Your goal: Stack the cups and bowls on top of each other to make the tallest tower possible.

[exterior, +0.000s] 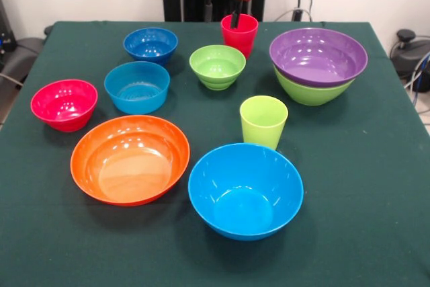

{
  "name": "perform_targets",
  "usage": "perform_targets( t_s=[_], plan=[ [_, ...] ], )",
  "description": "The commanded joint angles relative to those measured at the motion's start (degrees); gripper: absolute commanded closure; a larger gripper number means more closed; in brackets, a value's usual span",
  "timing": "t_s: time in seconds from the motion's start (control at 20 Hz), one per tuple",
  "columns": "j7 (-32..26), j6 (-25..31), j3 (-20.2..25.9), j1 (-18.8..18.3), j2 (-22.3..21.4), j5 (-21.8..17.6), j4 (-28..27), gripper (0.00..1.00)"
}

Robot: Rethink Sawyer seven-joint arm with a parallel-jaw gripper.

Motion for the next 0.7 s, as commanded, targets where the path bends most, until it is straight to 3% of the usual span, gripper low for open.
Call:
perform_targets(
  t_s=[0.05, 0.7],
  plan=[
    [1.5, -4.9, 3.3, 1.1, 5.1, -4.1, 2.5, 0.00],
    [2.1, -6.7, 1.1, 3.1, 8.5, -6.9, 2.1, 0.00]
  ],
)
